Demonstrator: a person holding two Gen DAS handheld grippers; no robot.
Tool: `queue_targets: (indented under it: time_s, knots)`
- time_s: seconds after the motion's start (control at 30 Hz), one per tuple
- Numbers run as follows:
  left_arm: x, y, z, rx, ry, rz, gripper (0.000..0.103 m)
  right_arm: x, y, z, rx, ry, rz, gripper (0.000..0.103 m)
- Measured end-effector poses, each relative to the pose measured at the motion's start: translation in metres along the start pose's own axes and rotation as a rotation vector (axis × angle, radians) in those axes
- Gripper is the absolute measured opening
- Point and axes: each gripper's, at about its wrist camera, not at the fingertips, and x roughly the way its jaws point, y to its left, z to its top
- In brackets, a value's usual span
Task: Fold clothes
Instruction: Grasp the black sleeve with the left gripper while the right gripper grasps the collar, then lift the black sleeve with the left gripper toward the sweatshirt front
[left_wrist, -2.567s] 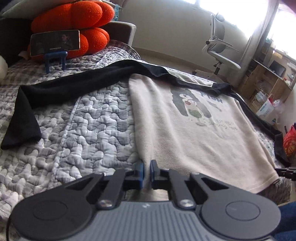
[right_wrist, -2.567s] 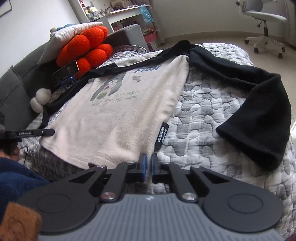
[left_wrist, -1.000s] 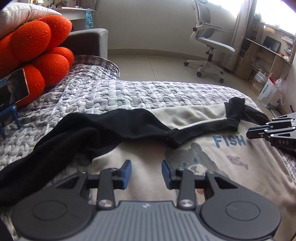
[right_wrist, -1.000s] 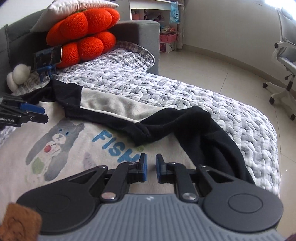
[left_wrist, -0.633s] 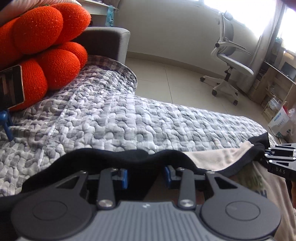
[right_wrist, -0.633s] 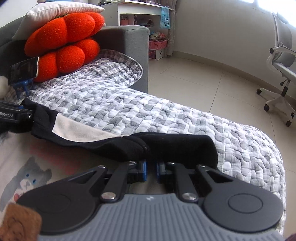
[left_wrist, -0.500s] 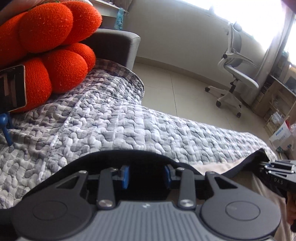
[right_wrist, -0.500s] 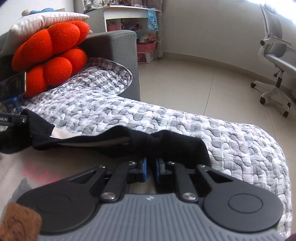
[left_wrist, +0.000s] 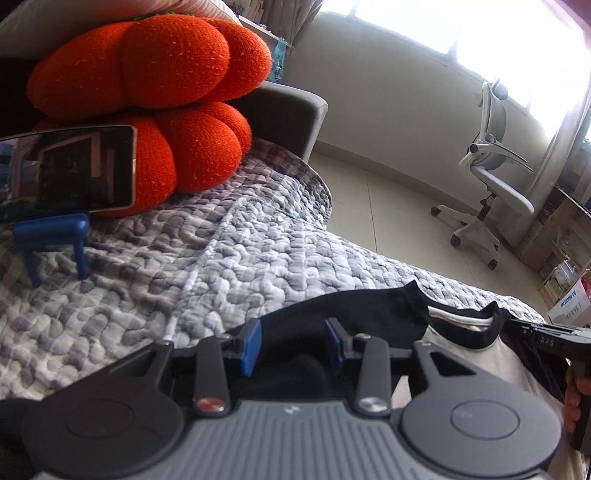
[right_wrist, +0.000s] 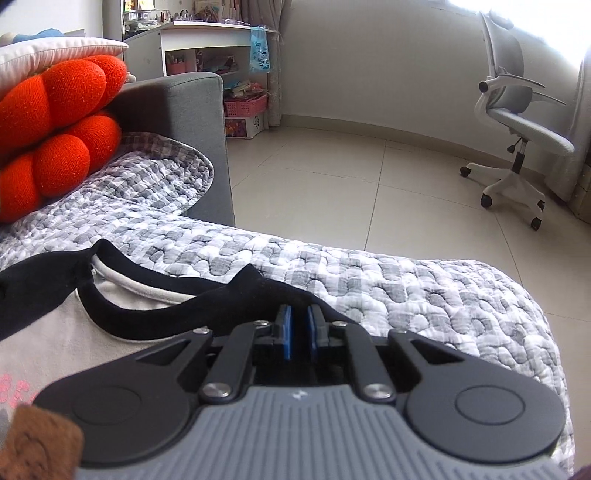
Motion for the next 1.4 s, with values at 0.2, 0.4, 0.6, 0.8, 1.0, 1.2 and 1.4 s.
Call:
queue_targets:
  time_s: [0.2, 0.4, 0.6, 0.8, 1.0, 1.2, 1.4]
  knots:
    - [-0.04, 0.022, -0.028, 0.067, 0.001, 0.058, 0.048, -0.034, -0.007, -0.016, 0.026, 0.001, 0.026, 0.016]
    - [-0.094, 0.066, -0.045, -0.009, -0.026, 0.129, 0.056, -0.075, -0.024, -0.05, 0.096, 0.059, 0.087, 0.016]
    - [-0.137, 0.118, -0.061, -0.117, -0.043, 0.285, 0.063, -0.104, -0.012, -0.087, 0.041, 0.045, 0.083, 0.018]
    - [-0.158, 0.111, -0.065, -0.004, -0.042, 0.393, 0.081, -0.102, 0.007, -0.1, 0.007, -0.027, 0.051, 0.049]
    - [-0.139, 0.09, -0.084, 0.054, 0.005, 0.391, 0.085, -0.101, 0.012, -0.109, 0.017, -0.084, 0.016, 0.054]
    - [-0.107, 0.086, -0.1, 0.108, 0.043, 0.482, 0.084, -0.101, 0.014, -0.112, 0.009, -0.092, 0.012, 0.064]
    - [-0.125, 0.129, -0.09, -0.052, 0.043, 0.463, 0.012, -0.101, 0.013, -0.113, 0.017, -0.096, 0.021, 0.067]
